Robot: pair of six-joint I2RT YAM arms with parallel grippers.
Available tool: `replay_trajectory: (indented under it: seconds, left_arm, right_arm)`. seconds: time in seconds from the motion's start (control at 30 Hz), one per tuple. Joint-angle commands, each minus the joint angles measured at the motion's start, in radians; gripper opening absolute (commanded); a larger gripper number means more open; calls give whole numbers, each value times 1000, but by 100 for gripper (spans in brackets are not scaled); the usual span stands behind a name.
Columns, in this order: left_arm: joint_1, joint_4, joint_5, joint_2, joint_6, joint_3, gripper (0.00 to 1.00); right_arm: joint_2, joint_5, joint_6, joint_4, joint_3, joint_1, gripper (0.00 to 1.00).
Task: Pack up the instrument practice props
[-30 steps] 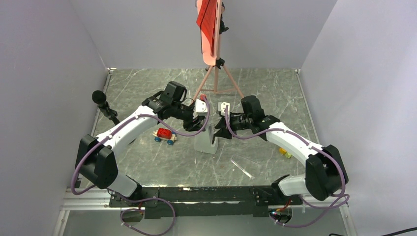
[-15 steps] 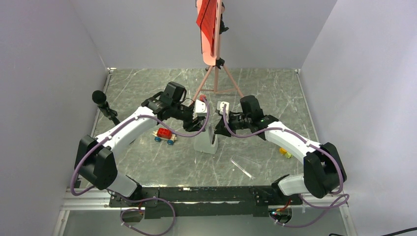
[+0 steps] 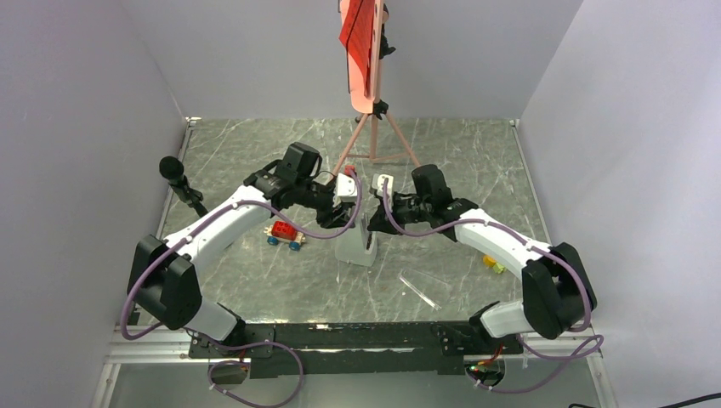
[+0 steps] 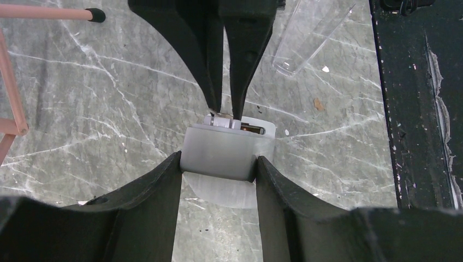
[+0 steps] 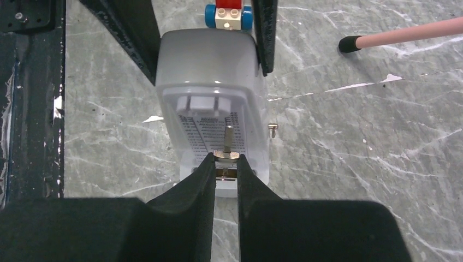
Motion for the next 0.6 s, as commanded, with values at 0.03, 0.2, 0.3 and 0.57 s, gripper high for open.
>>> replay_trajectory:
  seconds: [0.03,0.2,0.3,0.57]
  left_arm:
    - [-10,31,-57,-7,31,-42,4]
    - [-14,62,-55,-14,13,-56,3]
    - [-15,80,-64,-19,1,-65,3]
    - [-15,223,-149,-55,-64,-128,4]
  right_arm:
    - [29,25,42,76,57,10,0]
    - [44,21,38,66,75,20,0]
    - [42,10,21,49,80,30,0]
    - [8,-43,-76,-27,60,106,0]
